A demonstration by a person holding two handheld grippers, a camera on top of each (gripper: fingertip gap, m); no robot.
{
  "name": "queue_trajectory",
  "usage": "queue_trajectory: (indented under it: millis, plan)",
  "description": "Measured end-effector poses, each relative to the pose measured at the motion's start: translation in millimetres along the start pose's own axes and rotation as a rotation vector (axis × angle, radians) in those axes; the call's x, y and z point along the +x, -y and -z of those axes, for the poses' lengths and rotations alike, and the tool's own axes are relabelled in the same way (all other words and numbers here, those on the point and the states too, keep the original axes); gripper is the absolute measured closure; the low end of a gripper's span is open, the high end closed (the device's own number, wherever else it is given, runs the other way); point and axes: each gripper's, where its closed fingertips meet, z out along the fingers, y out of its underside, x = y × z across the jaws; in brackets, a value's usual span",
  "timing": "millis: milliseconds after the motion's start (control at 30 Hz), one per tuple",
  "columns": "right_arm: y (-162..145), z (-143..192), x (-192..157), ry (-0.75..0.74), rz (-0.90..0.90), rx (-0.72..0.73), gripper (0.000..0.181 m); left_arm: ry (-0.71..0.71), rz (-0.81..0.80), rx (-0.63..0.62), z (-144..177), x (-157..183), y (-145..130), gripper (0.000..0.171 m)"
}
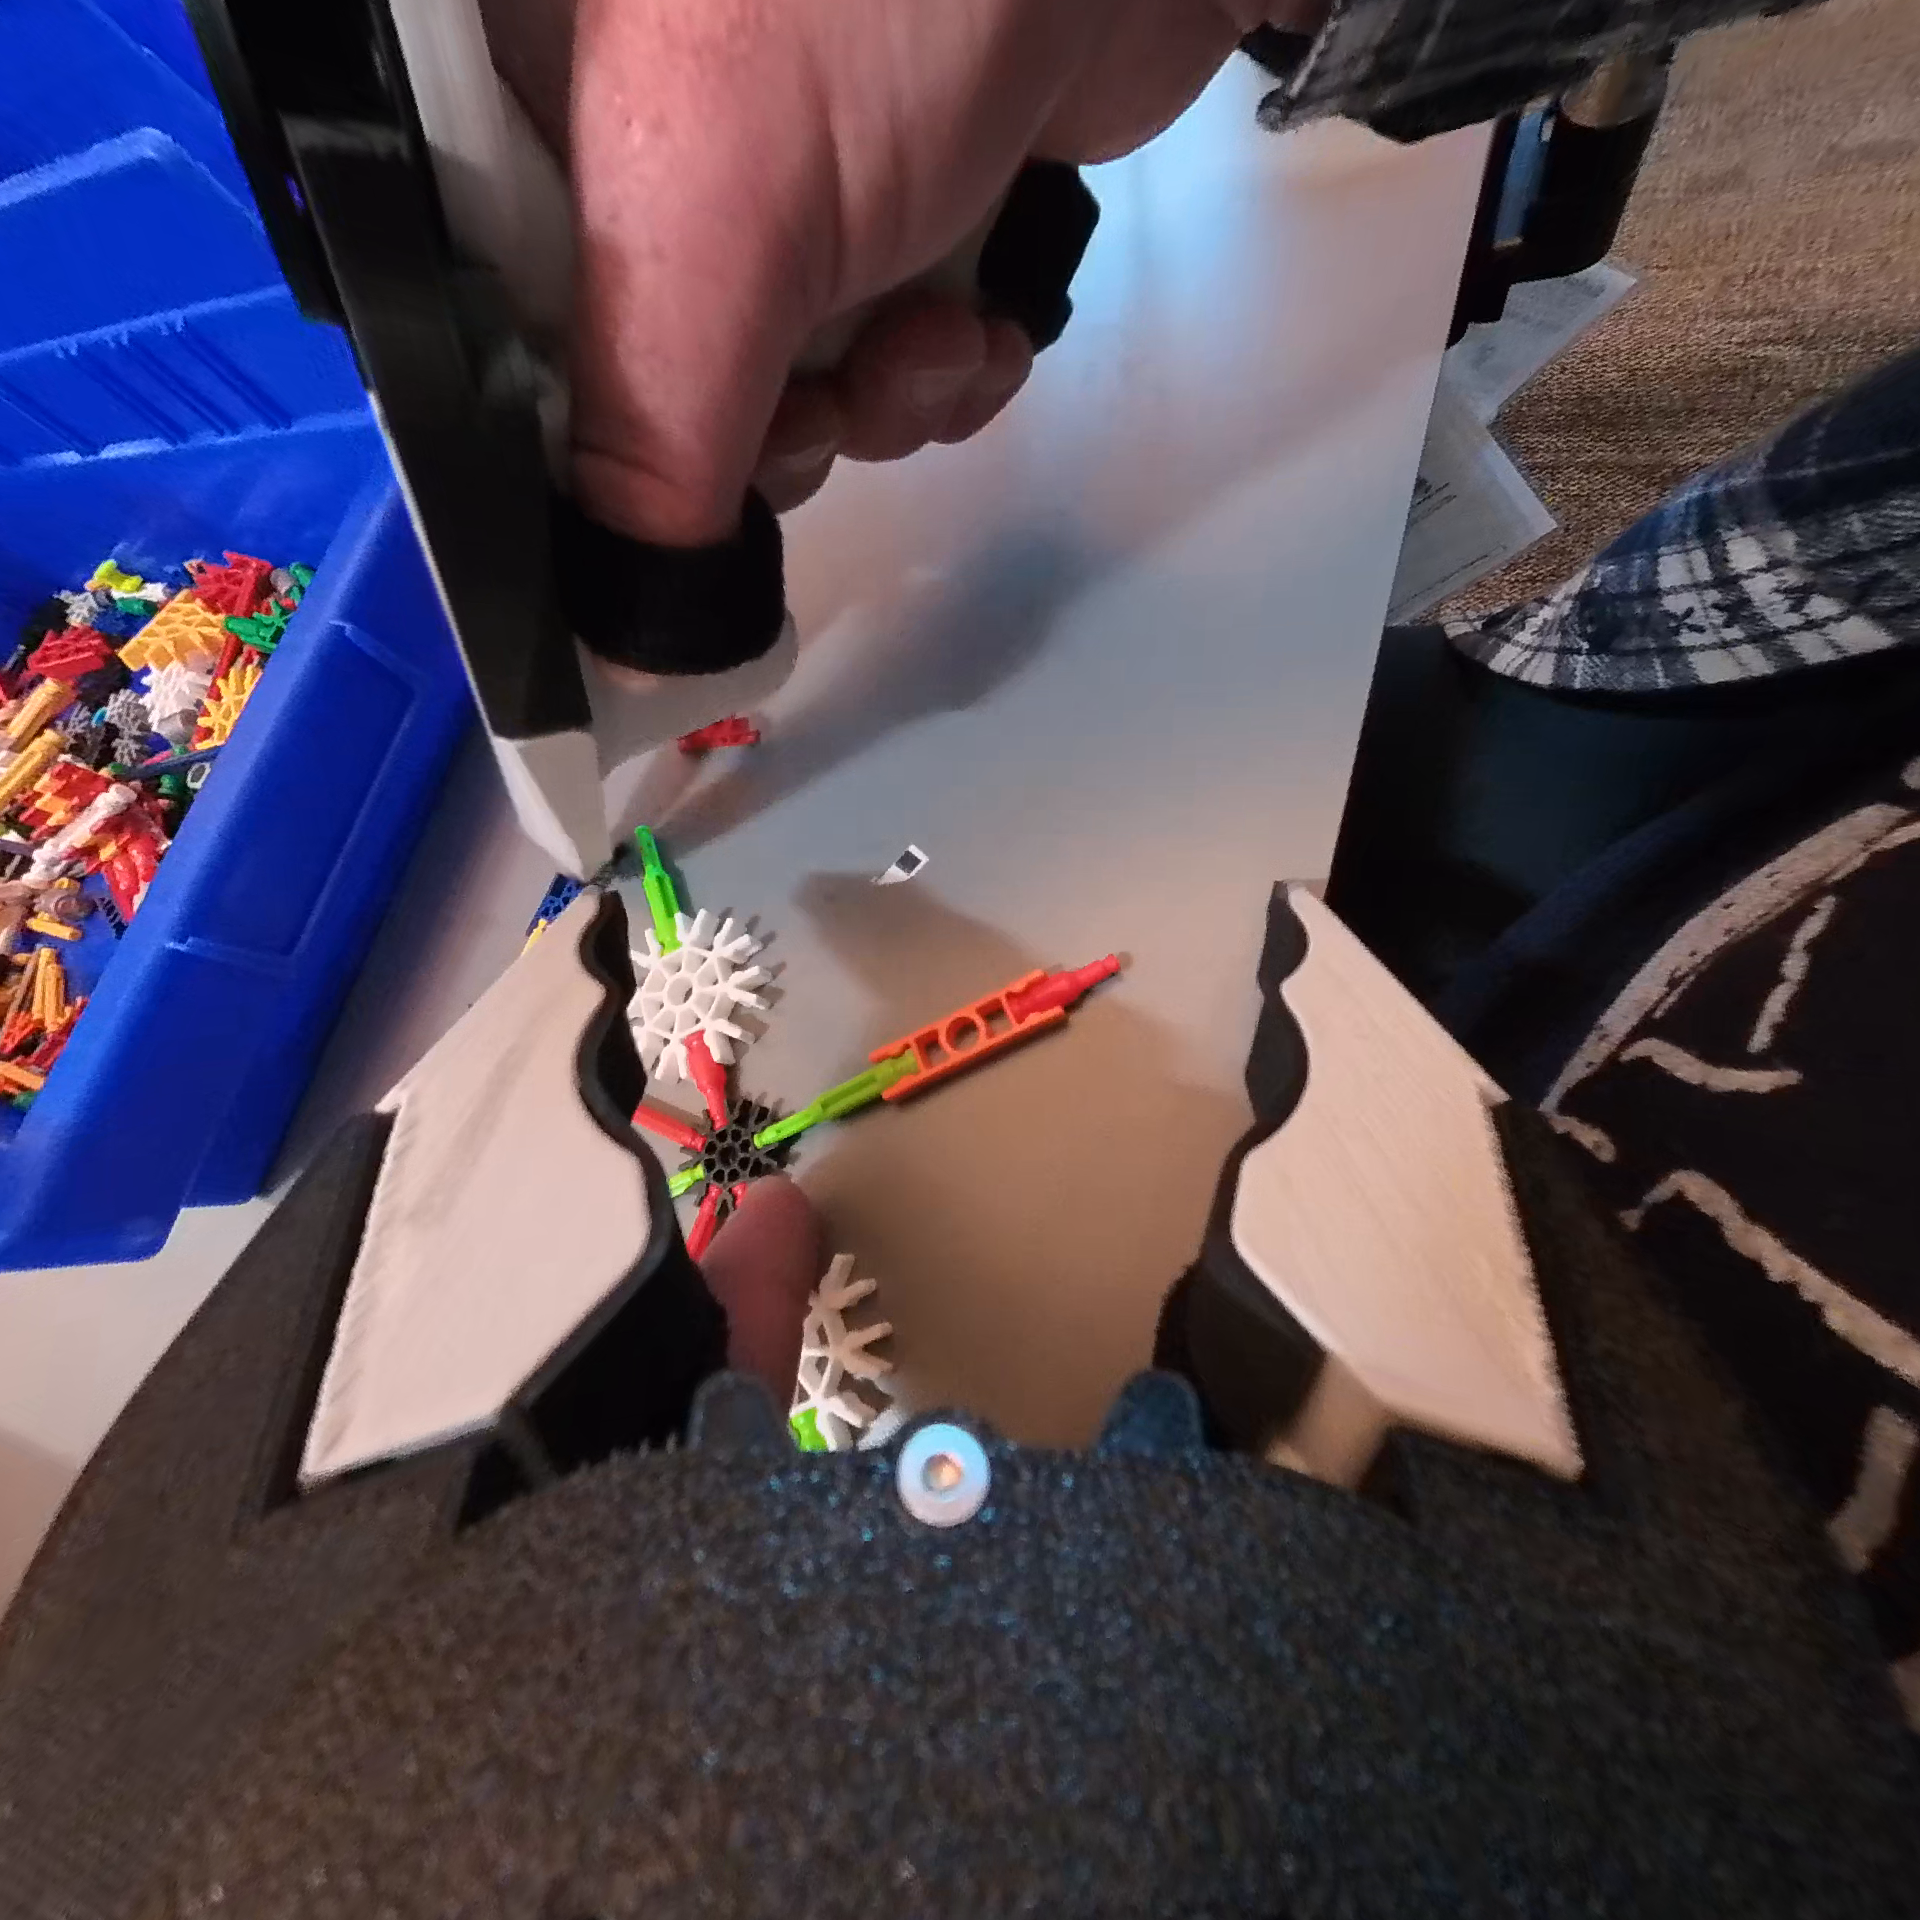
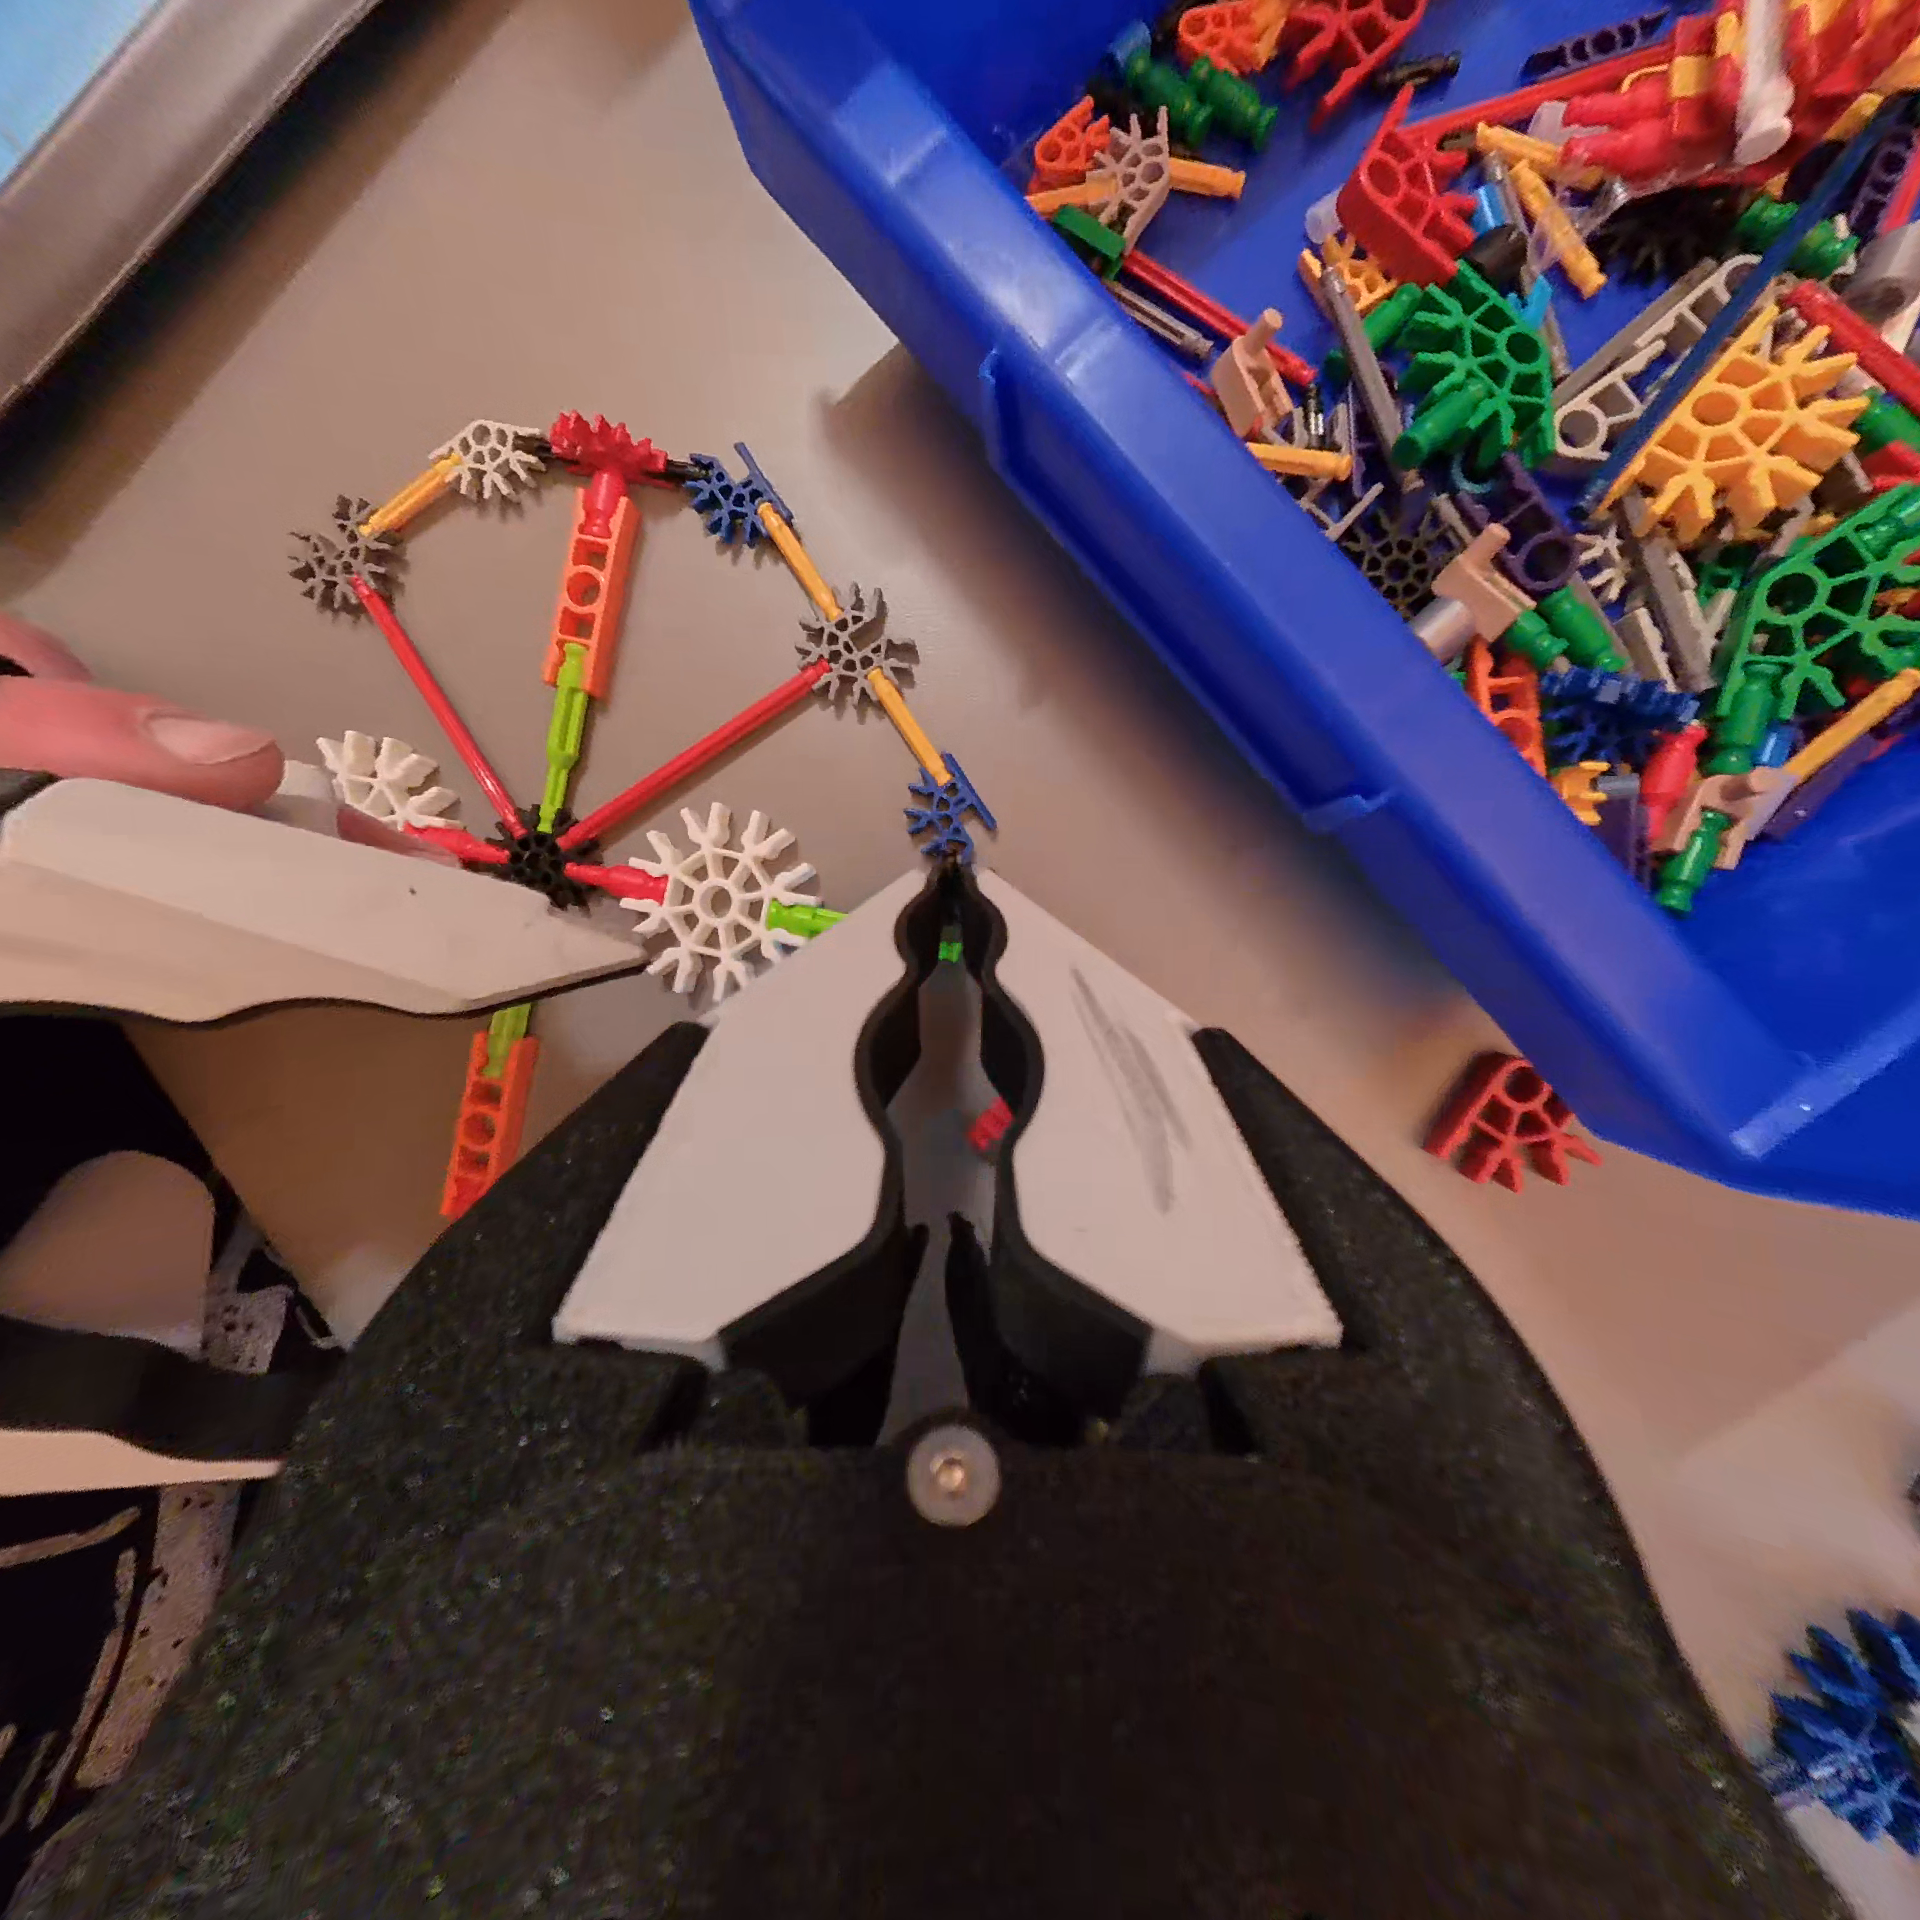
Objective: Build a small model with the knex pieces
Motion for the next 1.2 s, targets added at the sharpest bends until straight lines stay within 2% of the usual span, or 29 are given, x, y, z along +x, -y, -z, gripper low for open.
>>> queue_trajectory:
  millis: [400, 600, 733, 1200]
  plan:
    - [1.5, -1.9, 1.7, -0.039, -0.012, 0.009, 0.179, -0.007, -0.002, 0.001, 0.1, 2.0, 0.9, 0.053]
    - [2.3, 1.3, 3.5, -0.058, -0.003, 0.021, 0.171, -0.007, -0.002, 0.001, 0.2, 2.2, 1.2, 0.053]
    - [7.4, 7.4, 4.4, -0.056, 0.014, 0.046, 0.181, -0.005, -0.002, 0.001, 0.0, 2.0, 1.4, 0.053]
    - [5.0, -1.6, 1.7, -0.038, 0.090, -0.011, 0.181, -0.006, -0.001, 0.001, -1.1, 0.0, 1.3, 0.053]
